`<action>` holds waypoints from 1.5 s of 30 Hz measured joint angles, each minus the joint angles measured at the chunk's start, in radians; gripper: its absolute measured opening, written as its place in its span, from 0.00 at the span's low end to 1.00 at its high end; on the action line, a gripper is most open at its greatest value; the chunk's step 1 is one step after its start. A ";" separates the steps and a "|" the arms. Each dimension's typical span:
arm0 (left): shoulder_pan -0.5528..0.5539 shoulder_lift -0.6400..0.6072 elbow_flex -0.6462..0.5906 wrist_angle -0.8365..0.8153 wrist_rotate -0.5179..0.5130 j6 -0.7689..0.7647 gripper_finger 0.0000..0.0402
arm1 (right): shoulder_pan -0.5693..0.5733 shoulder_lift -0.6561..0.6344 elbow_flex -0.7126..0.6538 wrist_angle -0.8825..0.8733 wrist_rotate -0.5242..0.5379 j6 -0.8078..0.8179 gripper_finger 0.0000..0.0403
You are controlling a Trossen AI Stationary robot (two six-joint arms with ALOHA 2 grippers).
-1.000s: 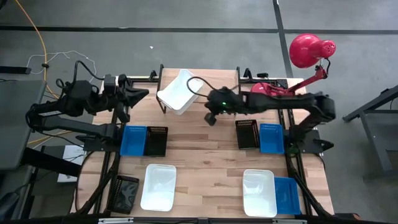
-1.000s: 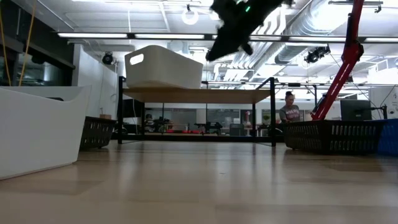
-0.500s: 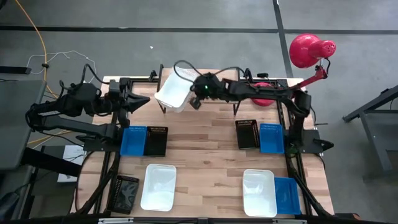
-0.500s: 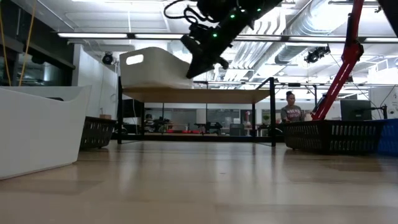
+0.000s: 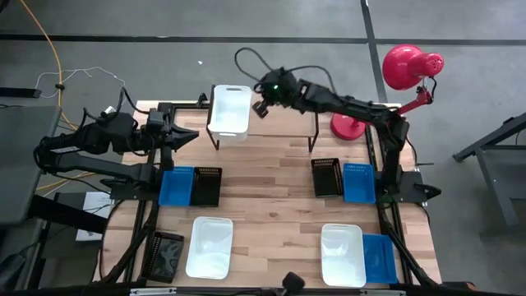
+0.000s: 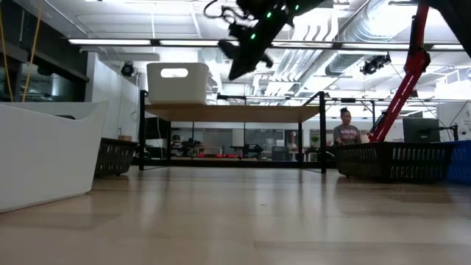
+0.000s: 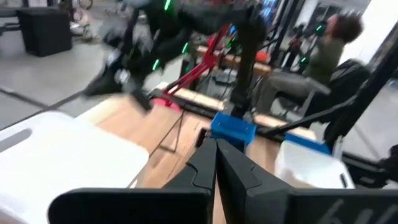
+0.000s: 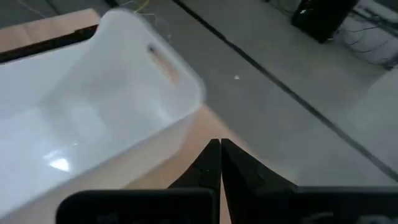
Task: Stack baskets on shelf by color
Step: Put the top white bin on the shelf
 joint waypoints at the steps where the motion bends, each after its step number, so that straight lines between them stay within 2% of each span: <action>1: 0.000 0.007 0.000 -0.008 -0.004 0.000 0.00 | -0.003 -0.016 0.004 -0.040 -0.002 -0.010 0.00; 6: 0.000 0.089 0.000 -0.066 0.012 -0.012 0.00 | 0.005 -0.107 -0.001 -0.246 -0.071 -0.013 0.00; 11: -0.033 0.271 -0.001 -0.146 0.049 0.024 0.00 | 0.047 -0.227 -0.073 -0.381 -0.083 -0.009 0.00; 17: -0.059 0.474 -0.001 -0.126 -0.120 0.046 0.00 | 0.130 -0.450 -0.312 -0.334 -0.069 0.129 0.00; 20: -0.058 0.538 -0.016 -0.073 -0.156 0.077 0.00 | 0.191 -0.579 -0.456 -0.261 -0.021 0.224 0.00; 24: -0.045 0.559 -0.085 0.050 -0.165 0.126 0.00 | 0.281 -0.722 -0.597 -0.171 0.049 0.331 0.00; 28: -0.011 0.560 -0.147 0.117 -0.234 0.143 0.00 | 0.375 -0.802 -0.647 -0.148 0.134 0.378 0.00; 34: 0.061 0.572 -0.165 0.175 -0.266 0.230 0.00 | 0.476 -0.825 -0.651 -0.136 0.229 0.339 0.00; 40: 0.144 0.579 -0.166 0.236 -0.251 0.287 0.00 | 0.516 -0.820 -0.650 -0.132 0.225 0.328 0.00; 45: 0.165 0.580 -0.165 0.248 -0.249 0.296 0.00 | 0.537 -0.840 -0.650 -0.128 0.223 0.331 0.00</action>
